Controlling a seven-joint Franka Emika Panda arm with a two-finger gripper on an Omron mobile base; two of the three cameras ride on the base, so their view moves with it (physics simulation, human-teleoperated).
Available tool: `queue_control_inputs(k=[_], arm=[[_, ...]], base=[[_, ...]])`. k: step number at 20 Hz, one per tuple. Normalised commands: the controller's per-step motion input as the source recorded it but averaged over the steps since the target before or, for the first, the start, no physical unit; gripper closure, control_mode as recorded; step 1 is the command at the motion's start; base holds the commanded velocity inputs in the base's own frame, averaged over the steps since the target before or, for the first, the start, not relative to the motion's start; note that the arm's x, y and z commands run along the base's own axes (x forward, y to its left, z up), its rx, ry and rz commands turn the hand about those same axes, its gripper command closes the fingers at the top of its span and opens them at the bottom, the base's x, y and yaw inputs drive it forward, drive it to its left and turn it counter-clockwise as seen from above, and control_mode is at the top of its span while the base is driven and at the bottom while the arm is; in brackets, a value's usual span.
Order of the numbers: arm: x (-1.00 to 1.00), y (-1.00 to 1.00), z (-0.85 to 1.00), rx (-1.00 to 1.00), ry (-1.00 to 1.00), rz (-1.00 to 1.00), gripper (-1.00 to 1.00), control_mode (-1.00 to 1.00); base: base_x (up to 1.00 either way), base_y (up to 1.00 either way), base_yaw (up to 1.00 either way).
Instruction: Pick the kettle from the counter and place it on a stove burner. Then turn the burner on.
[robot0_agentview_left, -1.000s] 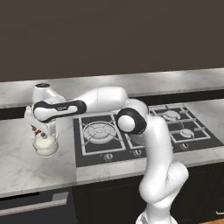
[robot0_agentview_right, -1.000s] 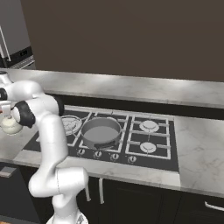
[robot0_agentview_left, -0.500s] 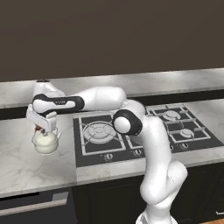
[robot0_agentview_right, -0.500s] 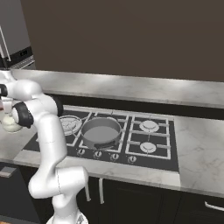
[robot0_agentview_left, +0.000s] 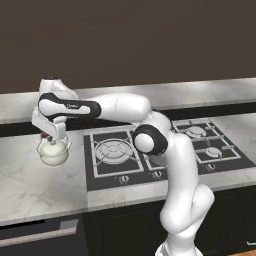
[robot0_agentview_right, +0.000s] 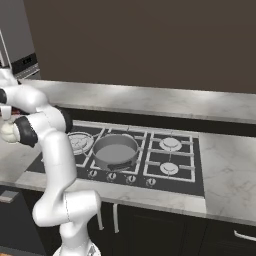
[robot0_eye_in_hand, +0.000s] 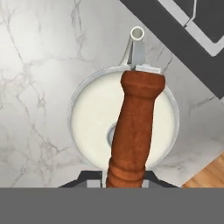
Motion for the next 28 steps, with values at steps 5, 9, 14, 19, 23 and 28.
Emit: queue_control_inputs(k=[5,9,14,19,23,28], arm=[[-0.04,-0.44,0.27,-0.06,0.00,-0.11,1.00,-1.00],[-0.01,-0.69,0.09,-0.04,0.00,-0.18,1.00,-1.00],[-0.15,-0.68,0.12,0.00,0.00,-0.21,1.00,-1.00],[-0.18,-0.59,0.10,0.00,0.00,-0.19,1.00,-1.00],[-0.15,-0.62,0.00,0.00,0.00,-0.19,1.00,-1.00],[-0.03,-0.65,0.03,0.00,0.00,-0.19,1.00,-1.00]], base=[[0.00,0.00,0.00],[0.00,0.00,0.00],[0.00,0.00,0.00],[0.00,0.00,0.00],[0.00,0.00,0.00],[0.00,0.00,0.00]])
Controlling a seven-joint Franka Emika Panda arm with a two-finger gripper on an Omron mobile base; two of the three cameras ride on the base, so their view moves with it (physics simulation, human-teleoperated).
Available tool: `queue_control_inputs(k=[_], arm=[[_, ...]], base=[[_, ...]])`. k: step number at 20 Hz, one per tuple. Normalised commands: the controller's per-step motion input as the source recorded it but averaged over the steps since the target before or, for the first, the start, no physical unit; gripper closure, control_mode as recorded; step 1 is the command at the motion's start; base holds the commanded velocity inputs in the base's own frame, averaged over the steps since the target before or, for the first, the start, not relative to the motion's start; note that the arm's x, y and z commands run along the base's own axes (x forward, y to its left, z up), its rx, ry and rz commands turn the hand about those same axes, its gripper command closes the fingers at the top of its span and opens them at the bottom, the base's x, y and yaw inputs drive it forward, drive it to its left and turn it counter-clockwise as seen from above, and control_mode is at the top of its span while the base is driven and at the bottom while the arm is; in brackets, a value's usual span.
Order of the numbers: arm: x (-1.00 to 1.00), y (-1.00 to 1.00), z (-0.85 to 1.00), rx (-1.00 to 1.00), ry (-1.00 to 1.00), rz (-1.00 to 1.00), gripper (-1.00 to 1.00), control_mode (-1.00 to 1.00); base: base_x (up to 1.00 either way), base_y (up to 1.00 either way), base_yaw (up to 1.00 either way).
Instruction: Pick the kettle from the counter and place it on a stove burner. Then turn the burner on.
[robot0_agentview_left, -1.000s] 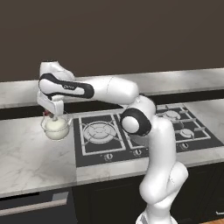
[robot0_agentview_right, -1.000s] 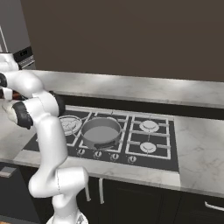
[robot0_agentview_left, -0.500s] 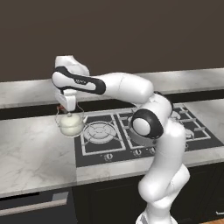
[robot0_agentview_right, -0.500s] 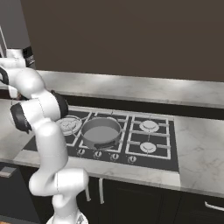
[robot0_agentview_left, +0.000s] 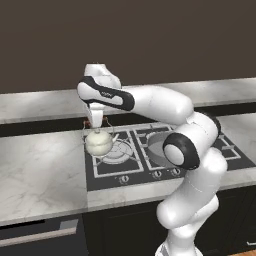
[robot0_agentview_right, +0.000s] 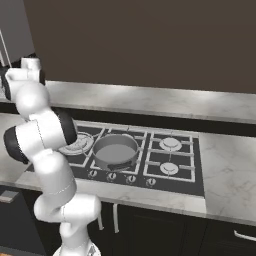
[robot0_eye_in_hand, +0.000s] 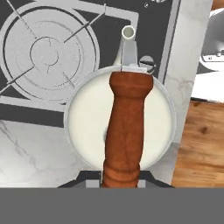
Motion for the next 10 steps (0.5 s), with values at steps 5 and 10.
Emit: queue_control_inputs(k=[5,10], arm=[[0.00,-0.61,0.13,0.00,0.00,-0.18,1.00,-1.00],[0.03,-0.43,0.07,0.00,0.00,-0.15,1.00,-1.00]], base=[[0.00,0.00,0.00],[0.00,0.00,0.00]])
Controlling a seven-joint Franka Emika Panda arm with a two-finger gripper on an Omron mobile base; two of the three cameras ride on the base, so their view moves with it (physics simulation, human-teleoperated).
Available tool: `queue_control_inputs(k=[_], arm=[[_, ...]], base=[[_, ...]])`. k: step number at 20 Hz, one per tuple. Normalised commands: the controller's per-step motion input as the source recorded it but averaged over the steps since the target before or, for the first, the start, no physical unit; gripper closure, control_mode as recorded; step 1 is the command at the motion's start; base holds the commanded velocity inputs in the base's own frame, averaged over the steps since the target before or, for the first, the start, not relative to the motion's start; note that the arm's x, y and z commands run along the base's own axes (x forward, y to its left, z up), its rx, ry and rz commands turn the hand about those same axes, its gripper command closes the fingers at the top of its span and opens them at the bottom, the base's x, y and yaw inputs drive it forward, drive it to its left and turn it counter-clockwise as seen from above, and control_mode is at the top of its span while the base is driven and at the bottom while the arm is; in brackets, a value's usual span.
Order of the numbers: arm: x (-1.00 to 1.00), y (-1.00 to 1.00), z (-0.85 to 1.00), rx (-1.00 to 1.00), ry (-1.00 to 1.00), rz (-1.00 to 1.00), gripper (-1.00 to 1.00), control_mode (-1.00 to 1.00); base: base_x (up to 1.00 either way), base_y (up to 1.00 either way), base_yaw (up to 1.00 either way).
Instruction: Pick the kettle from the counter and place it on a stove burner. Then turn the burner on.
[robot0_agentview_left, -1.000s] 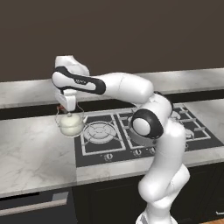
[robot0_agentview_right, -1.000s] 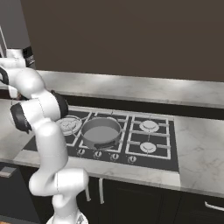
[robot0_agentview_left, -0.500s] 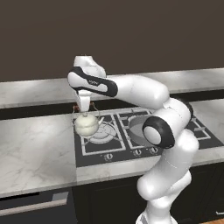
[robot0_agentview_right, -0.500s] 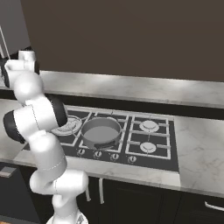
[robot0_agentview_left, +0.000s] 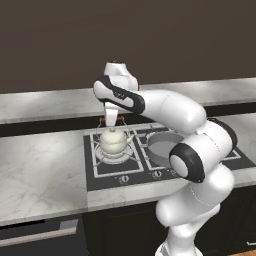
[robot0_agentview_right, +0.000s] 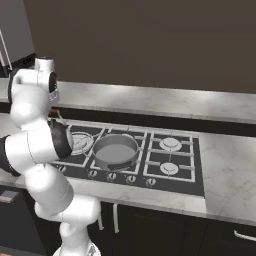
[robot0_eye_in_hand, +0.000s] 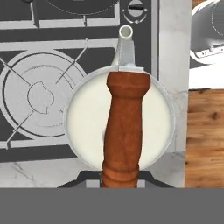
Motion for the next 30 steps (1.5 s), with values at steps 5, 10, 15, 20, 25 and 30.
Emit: queue_control_inputs(k=[5,10,15,20,25,30], arm=[[0.19,-0.22,0.00,0.00,0.00,-0.11,1.00,-1.00],[0.29,-0.24,0.00,0.00,0.00,-0.09,1.00,-1.00],[0.31,-0.28,0.00,0.00,0.00,-0.07,1.00,-1.00],[0.28,-0.10,0.00,0.00,0.00,-0.06,1.00,-1.00],[0.23,0.00,-0.05,0.00,0.00,-0.06,1.00,-1.00],[0.11,0.00,-0.15,0.00,0.00,-0.06,1.00,-1.00]], base=[[0.00,0.00,0.00],[0.00,0.00,0.00],[0.00,0.00,0.00],[0.00,0.00,0.00],[0.00,0.00,0.00],[0.00,0.00,0.00]])
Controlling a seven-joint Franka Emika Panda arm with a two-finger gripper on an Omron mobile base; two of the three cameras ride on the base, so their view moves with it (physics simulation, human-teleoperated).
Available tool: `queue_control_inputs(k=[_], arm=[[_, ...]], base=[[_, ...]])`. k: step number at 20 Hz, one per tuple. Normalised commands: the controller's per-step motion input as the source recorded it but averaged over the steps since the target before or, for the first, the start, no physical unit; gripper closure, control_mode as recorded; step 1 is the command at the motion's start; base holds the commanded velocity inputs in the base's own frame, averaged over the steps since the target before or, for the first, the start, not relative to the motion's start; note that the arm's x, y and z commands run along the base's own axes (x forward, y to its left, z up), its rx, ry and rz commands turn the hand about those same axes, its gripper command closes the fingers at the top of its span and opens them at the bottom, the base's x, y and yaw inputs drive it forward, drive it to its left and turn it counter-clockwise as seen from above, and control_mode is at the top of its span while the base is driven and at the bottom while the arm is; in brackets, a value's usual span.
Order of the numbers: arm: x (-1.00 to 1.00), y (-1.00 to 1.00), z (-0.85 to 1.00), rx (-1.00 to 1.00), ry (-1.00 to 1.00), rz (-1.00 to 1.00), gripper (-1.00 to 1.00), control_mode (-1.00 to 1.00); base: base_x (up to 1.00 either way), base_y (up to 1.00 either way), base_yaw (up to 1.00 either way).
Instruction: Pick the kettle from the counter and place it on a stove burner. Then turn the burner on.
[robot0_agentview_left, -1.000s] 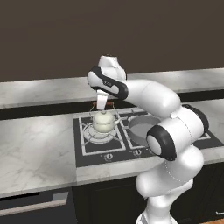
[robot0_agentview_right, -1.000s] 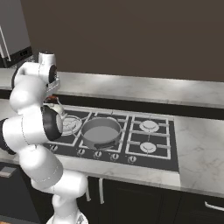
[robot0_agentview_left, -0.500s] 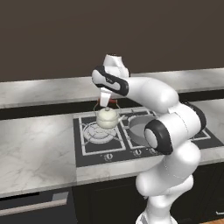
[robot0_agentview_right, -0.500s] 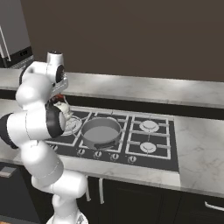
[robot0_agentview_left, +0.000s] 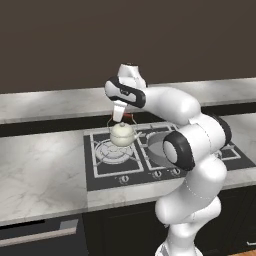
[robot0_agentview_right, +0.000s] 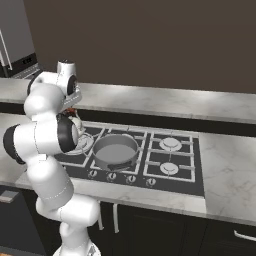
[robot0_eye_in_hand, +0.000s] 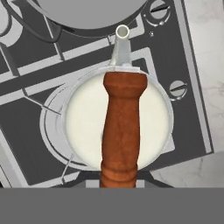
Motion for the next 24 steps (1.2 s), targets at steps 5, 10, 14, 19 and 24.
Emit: queue_control_inputs(k=[5,10,14,19,24], arm=[[0.04,0.00,-0.17,0.00,0.00,-0.07,1.00,-1.00],[0.01,0.01,-0.09,0.00,0.01,-0.09,1.00,-1.00],[0.00,0.19,0.00,0.00,0.01,-0.13,1.00,-1.00],[0.00,0.27,0.00,0.00,0.01,-0.12,1.00,-1.00],[0.00,0.28,0.00,0.00,0.02,-0.11,1.00,-1.00]], base=[[0.00,0.00,0.00],[0.00,0.00,0.00],[0.00,0.00,0.00],[0.00,0.00,0.00],[0.00,0.00,0.00]])
